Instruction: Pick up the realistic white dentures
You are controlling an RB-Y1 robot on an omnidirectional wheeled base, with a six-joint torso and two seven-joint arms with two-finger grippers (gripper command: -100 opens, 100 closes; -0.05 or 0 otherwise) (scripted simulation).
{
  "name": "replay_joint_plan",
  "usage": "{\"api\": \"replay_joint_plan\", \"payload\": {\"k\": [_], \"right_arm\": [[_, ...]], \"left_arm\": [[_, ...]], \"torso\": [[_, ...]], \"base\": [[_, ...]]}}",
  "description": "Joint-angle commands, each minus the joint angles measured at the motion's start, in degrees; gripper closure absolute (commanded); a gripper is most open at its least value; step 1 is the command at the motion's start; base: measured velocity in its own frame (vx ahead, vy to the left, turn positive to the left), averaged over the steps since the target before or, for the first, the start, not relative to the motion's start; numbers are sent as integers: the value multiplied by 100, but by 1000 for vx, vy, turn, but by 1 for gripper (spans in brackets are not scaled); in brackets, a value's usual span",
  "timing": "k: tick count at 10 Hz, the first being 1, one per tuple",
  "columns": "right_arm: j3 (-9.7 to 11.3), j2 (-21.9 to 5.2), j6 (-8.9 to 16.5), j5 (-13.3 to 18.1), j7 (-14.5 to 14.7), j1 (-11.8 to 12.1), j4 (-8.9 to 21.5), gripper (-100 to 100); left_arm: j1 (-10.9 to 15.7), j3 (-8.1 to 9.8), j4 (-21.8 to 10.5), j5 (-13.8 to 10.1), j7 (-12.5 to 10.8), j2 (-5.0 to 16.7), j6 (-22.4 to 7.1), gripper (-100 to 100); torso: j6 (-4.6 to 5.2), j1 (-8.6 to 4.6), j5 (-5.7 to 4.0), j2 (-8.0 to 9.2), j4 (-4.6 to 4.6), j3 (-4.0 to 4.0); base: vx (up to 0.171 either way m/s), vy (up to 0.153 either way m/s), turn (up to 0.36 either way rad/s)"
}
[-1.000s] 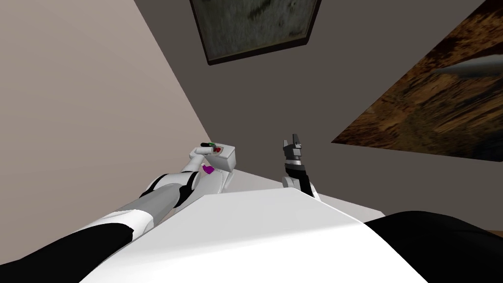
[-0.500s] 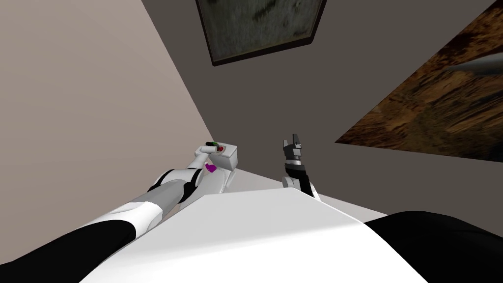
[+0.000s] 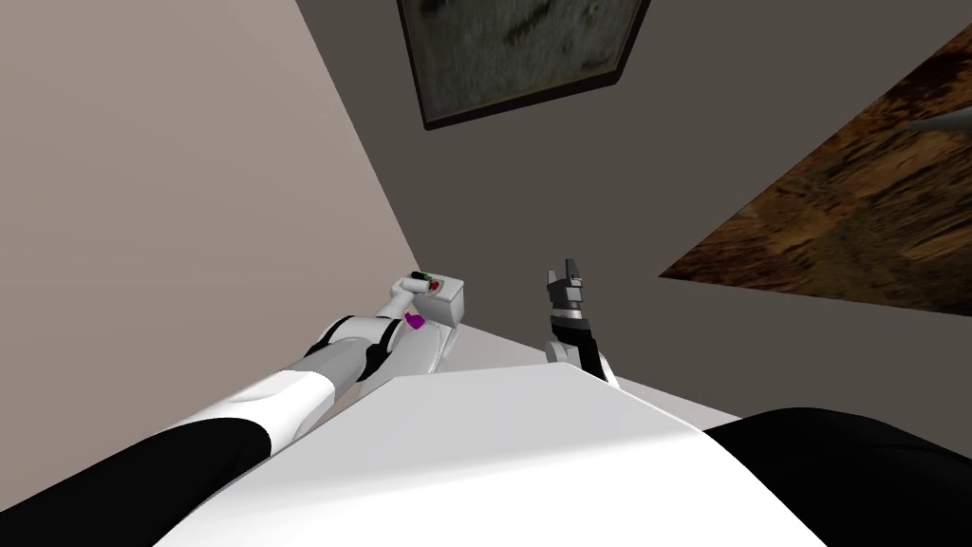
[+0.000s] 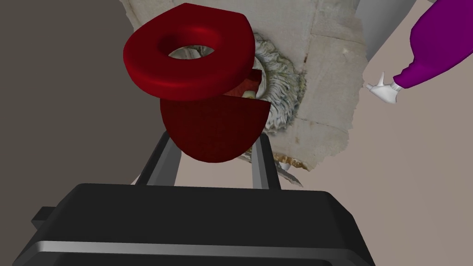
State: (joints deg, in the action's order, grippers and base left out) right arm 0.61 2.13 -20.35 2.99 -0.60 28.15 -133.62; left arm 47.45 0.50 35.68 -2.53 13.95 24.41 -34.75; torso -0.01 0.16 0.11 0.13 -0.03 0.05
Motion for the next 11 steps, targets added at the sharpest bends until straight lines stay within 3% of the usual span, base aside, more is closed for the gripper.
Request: {"api": "replay_joint_plan", "payload": {"k": [1,2,4,5,6,8,10,11], "right_arm": [[0,0,0,0,0,0,0,0],[0,0,0,0,0,0,0,0],[0,0,0,0,0,0,0,0],[0,0,0,0,0,0,0,0],[0,0,0,0,0,0,0,0],[0,0,0,0,0,0,0,0],[0,0,0,0,0,0,0,0],[1,0,0,0,0,0,0,0]], "left_arm": [[150,-185,-93,146,-283,-130,-41,100],[330,-345,-270,272,-455,-241,-17,100],[330,-345,-270,272,-494,-241,-17,100],[510,-505,-447,398,-704,-352,7,100],[510,-505,-447,398,-704,-352,7,100],[870,-824,-801,649,-1082,-574,55,100],[926,-792,-955,610,-1050,-552,152,100],[936,-798,-964,617,-1071,-557,152,0]], "torso": [[0,0,0,0,0,0],[1,0,0,0,0,0],[-1,-3,0,3,0,2],[0,-12,-2,-1,0,0],[1,-13,-4,0,2,1],[1,-10,-4,-1,1,0],[1,-5,-3,1,3,2],[0,-15,-4,-3,1,-1]], "base": [[-30,69,70],[-39,67,99],[-19,43,14],[-20,36,72],[-18,35,30],[-27,64,92],[-10,40,11],[0,0,0]]}}
